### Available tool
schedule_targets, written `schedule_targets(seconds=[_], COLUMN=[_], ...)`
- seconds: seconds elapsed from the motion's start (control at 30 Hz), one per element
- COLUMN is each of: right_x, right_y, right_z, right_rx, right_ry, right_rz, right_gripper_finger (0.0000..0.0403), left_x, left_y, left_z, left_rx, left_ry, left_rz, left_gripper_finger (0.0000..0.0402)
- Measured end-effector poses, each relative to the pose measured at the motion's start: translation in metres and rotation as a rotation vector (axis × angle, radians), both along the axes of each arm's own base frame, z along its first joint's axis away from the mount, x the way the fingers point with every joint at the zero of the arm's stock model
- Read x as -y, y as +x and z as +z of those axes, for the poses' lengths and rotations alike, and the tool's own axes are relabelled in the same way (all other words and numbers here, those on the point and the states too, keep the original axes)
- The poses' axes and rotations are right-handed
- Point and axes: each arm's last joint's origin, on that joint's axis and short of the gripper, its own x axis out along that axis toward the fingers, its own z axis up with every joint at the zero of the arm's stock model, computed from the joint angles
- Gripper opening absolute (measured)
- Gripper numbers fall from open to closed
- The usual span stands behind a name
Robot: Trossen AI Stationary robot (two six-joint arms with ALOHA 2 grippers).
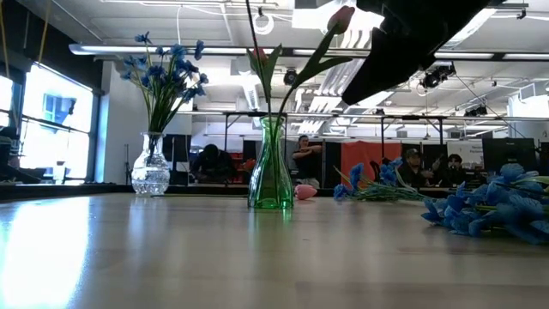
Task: Sort flowers into vase by color
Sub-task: Put the pink tulip into the green vase
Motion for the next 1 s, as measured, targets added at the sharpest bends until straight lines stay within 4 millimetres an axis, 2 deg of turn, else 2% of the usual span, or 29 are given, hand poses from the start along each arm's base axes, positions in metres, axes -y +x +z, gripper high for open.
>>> schedule_targets(seconds=[0.23,0.53,0.8,1.0], right_x=[-0.001,-0.001,-0.001,-0.001], right_y=[0.0,0.0,0.0,0.0], right_z=[0.0,0.0,0.0,0.0], right_rx=[0.002,0.004,0.005,0.005], right_ry=[-0.003,-0.002,-0.001,-0.001], right_rz=[0.001,0.001,0.001,0.001], right_gripper_finger=[0.0154,0.0154,0.0154,0.0154], left_x=[-0.032,-0.051,-0.056,-0.048], left_y=[0.012,0.019,0.021,0.02], left_z=[-0.003,-0.016,-0.017,-0.002], left_rx=[-0.017,-0.071,-0.075,-0.033], left_ry=[0.021,-0.081,-0.107,-0.057], left_rz=[0.041,0.03,0.005,-0.026], left_gripper_finger=[0.0,0.0,0.0,0.0])
